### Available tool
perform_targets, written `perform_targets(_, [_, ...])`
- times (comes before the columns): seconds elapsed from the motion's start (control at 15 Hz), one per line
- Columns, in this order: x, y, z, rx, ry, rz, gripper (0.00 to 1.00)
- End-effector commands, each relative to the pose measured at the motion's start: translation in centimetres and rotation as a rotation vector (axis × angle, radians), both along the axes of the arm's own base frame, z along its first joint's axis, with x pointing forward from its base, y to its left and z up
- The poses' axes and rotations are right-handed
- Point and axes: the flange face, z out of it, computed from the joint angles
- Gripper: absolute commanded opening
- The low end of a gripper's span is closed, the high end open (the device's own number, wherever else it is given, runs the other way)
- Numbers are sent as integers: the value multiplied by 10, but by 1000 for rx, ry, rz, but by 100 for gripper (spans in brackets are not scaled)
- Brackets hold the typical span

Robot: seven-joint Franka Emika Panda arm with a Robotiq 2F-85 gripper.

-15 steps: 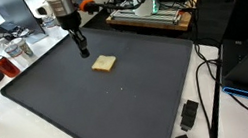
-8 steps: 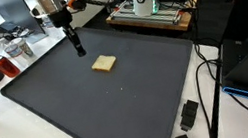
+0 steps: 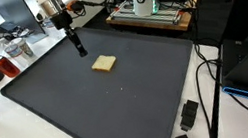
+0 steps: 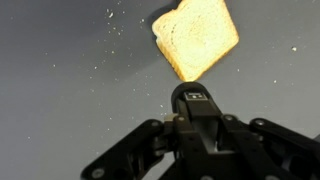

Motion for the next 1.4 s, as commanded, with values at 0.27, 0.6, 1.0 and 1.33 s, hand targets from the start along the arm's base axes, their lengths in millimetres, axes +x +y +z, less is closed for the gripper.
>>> perform_targets(0.27, [-9,-15,-24,42,7,-11,21])
perform_targets(0.6, [-7,-14,-22,85,3,3,5])
perform_targets(1.0, [-10,-38,-25,248,-2,-33,5])
perform_targets(1.33, [-13,-48,-42,325,-58,-64,5])
